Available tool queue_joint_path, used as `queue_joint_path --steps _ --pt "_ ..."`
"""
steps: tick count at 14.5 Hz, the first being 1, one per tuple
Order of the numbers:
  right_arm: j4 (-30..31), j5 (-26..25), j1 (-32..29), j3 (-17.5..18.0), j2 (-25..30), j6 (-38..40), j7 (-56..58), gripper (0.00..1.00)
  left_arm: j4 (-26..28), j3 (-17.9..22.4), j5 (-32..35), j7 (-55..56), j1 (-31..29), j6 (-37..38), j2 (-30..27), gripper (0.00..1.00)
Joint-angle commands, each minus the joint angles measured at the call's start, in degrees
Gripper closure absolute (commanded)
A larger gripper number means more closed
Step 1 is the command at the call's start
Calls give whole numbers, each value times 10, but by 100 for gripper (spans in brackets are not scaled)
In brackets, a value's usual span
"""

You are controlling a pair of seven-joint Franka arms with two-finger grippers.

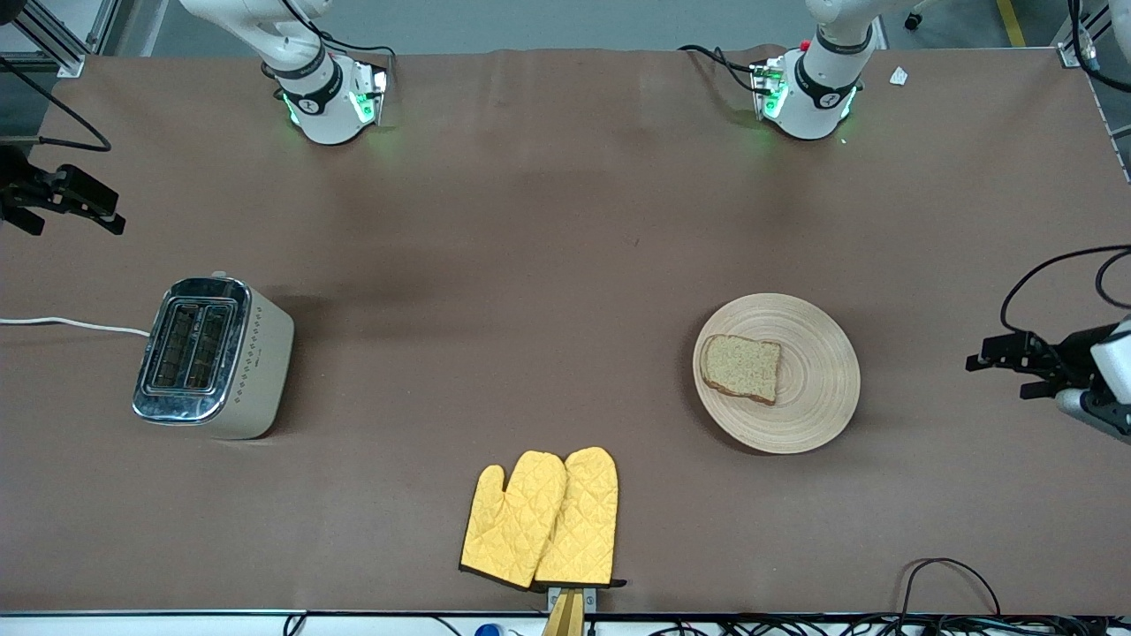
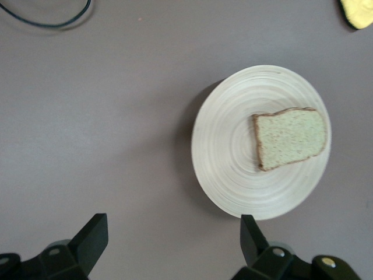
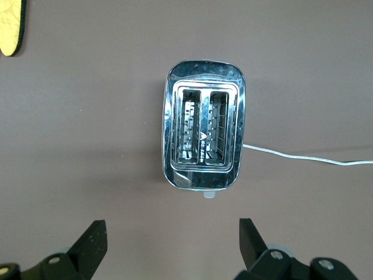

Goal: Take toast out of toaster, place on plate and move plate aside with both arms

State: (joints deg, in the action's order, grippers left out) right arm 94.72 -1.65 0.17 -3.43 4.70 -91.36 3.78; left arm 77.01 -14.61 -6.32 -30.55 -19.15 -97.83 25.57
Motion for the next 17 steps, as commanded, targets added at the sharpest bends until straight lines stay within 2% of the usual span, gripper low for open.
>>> queue_joint_path --steps 1,5,8,12,17 --pt "-28 -4 -3 1 -4 8 -4 0 16 5 12 40 15 29 -53 0" --pt "-31 -3 -4 -1 -5 12 -3 0 18 5 65 160 64 67 -121 0" --pt "-30 -3 -6 -2 -5 11 -4 0 22 -6 68 244 75 116 -164 0" --pt "-30 -3 -6 -3 -6 12 -5 0 53 -10 68 255 71 119 -205 0" --pt "-29 -3 -9 -3 -6 11 -4 0 50 -10 68 248 75 116 -206 0"
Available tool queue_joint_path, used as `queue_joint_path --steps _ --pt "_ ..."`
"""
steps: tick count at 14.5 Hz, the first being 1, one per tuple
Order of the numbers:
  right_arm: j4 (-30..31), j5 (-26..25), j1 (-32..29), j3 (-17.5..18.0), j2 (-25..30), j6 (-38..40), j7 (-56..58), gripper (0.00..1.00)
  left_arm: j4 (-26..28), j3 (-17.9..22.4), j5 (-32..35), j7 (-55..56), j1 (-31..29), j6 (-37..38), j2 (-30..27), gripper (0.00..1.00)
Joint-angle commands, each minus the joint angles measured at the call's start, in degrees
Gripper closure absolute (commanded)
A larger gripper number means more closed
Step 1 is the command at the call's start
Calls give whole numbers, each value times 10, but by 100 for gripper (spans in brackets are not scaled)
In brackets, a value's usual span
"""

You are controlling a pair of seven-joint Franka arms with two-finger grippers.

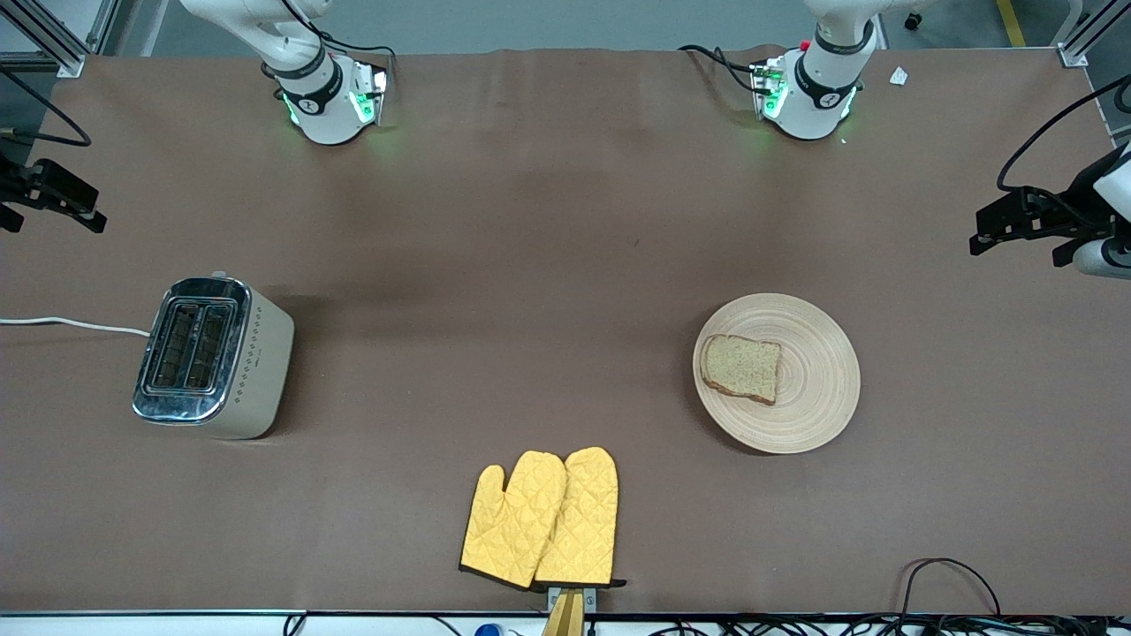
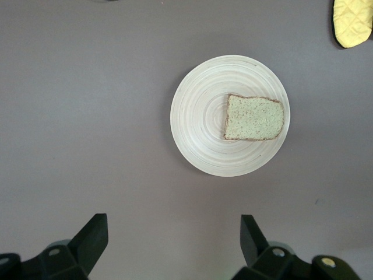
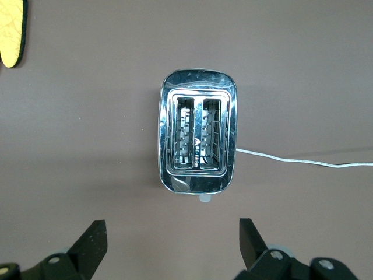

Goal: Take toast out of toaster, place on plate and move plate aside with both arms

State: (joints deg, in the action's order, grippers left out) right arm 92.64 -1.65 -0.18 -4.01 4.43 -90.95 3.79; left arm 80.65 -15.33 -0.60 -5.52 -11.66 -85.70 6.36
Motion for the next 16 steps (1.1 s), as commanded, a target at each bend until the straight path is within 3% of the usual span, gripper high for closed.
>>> queue_joint_path --steps 1,5,6,8,9,12,16 --pt "-8 -3 -5 3 -3 7 -4 0 14 -3 10 -2 1 -6 -15 0" --pt "-6 -3 -6 2 -3 7 -4 0 19 9 10 4 33 -3 -36 0" --pt "-6 -3 -10 3 -3 7 -4 0 20 32 10 3 53 -3 -37 0" --pt "-6 -3 -10 3 -3 7 -4 0 38 128 10 5 151 -4 -52 0" --pt "-7 -2 -8 3 -3 7 -4 0 43 147 10 4 167 -5 -55 0" --pt "-9 0 -7 4 -4 6 -4 0 50 177 10 3 196 -7 -57 0" --pt "-9 0 -6 4 -4 6 -4 0 41 174 11 5 197 -7 -48 0"
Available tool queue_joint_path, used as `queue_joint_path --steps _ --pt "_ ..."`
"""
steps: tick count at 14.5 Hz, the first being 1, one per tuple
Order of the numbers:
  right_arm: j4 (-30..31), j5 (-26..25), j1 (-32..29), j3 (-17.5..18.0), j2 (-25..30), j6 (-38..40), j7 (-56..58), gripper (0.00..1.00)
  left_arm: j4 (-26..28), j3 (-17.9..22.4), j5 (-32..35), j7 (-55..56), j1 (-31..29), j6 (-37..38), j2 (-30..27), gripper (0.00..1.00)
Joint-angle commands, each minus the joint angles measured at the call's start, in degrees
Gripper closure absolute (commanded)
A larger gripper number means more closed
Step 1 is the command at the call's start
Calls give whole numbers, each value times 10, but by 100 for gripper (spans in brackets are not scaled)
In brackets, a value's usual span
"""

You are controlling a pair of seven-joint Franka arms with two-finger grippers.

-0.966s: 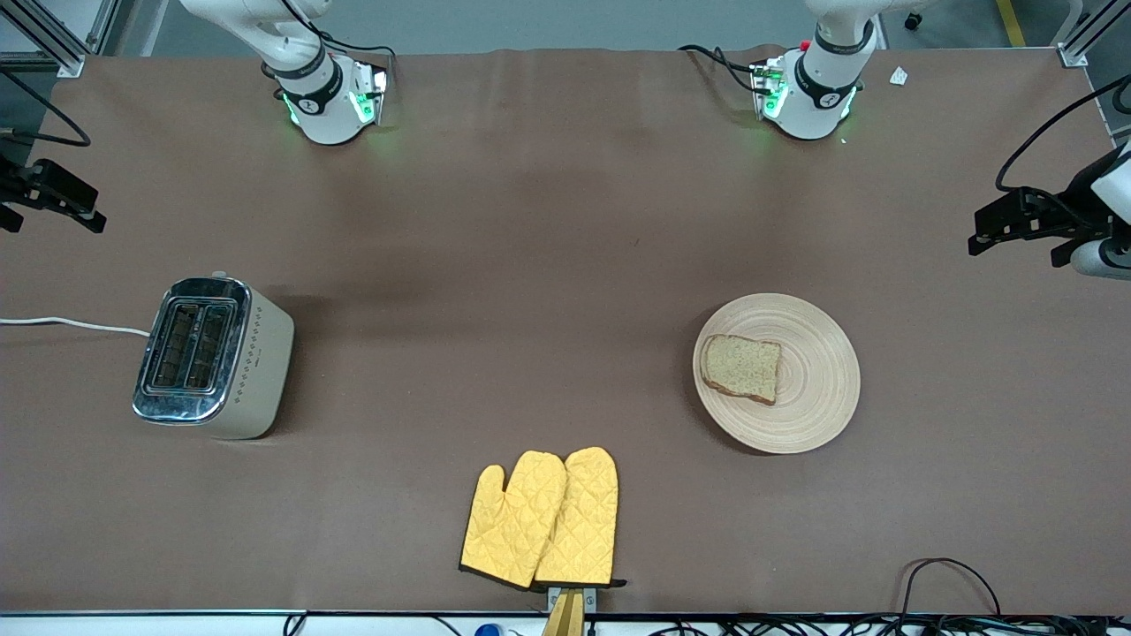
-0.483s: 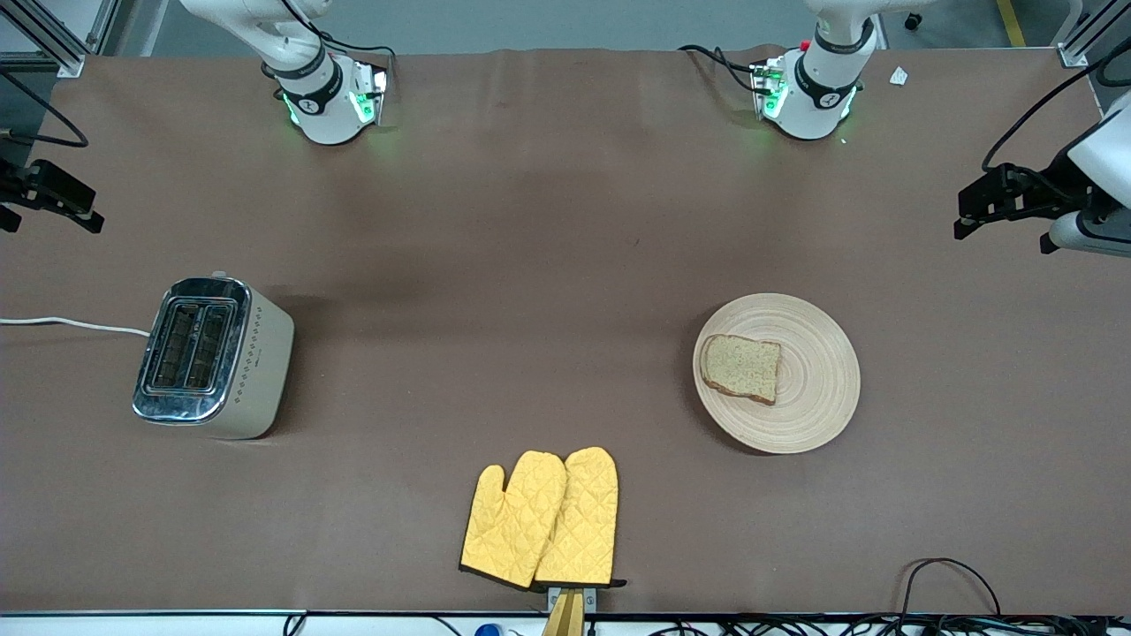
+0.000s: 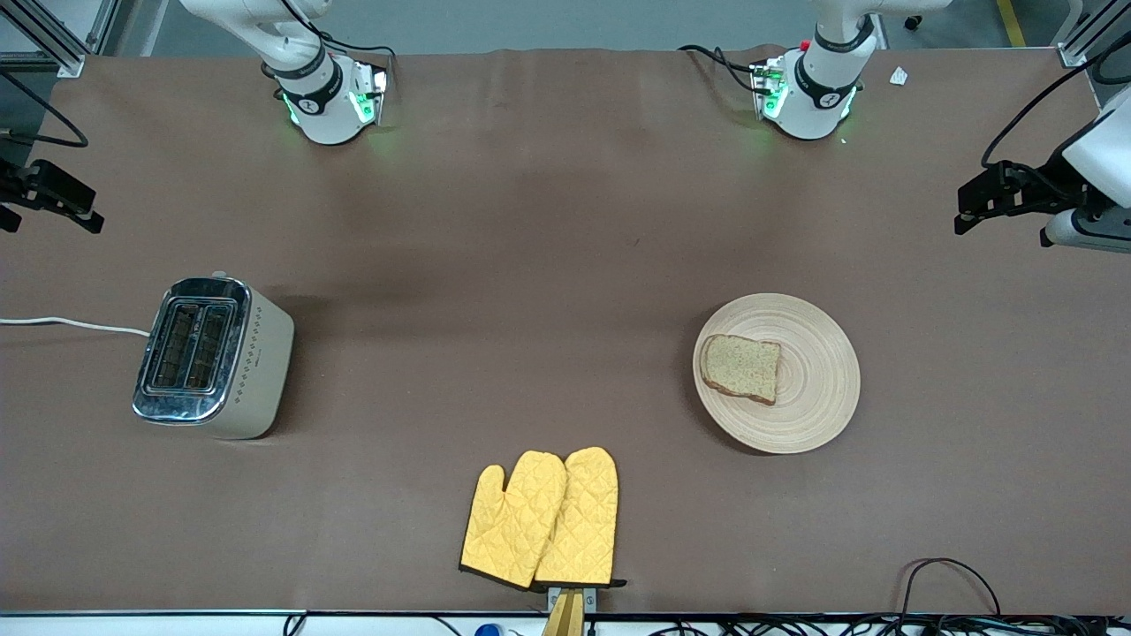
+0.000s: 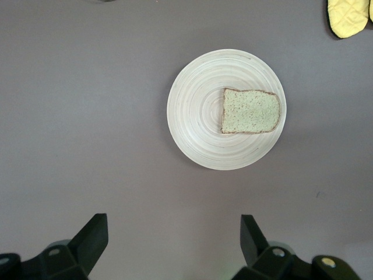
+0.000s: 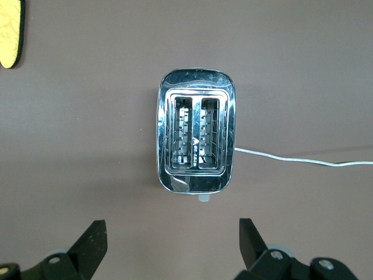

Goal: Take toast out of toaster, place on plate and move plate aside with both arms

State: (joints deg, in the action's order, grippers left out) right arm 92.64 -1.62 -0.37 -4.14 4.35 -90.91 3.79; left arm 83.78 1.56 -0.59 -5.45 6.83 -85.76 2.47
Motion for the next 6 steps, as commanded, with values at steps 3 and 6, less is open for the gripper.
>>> queue_joint_path --steps 3,6 --pt "-9 0 -3 6 -3 5 -4 0 -9 6 10 10 12 -10 5 0" --pt "-8 1 -5 6 -2 6 -4 0 -13 6 10 8 9 -20 9 0"
